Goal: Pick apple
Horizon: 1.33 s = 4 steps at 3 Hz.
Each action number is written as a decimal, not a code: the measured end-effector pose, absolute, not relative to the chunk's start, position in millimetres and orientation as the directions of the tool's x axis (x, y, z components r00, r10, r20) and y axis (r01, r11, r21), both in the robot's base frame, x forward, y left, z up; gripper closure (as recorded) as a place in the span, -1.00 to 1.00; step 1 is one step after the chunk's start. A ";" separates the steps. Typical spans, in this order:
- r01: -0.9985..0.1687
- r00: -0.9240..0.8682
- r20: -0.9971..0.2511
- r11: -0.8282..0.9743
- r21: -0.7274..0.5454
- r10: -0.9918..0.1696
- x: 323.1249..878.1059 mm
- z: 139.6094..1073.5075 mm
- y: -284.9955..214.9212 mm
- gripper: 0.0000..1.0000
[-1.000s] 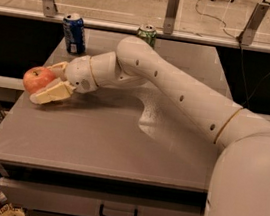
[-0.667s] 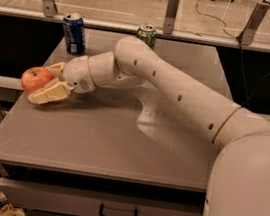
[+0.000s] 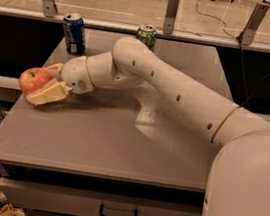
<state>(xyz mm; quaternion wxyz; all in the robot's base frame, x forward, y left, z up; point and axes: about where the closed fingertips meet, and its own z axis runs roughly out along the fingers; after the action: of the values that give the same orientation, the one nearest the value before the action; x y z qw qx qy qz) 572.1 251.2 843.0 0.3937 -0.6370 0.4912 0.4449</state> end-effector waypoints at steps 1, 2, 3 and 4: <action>-0.976 0.122 -0.954 -0.208 -0.065 -0.275 572.1 843.0 251.3 1.00; -0.970 0.155 -0.955 -0.223 -0.098 -0.255 574.7 859.3 252.8 1.00; -0.959 0.209 -0.948 -0.242 -0.150 -0.238 580.8 888.2 256.2 1.00; -0.939 0.283 -0.935 -0.260 -0.224 -0.214 584.3 922.1 258.1 1.00</action>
Offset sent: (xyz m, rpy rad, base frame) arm 0.0098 -0.0016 0.0395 0.0467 -0.0739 0.0301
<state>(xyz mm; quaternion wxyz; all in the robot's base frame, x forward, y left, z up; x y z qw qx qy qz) 584.3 258.1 922.1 0.4325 -0.6740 0.4279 0.4190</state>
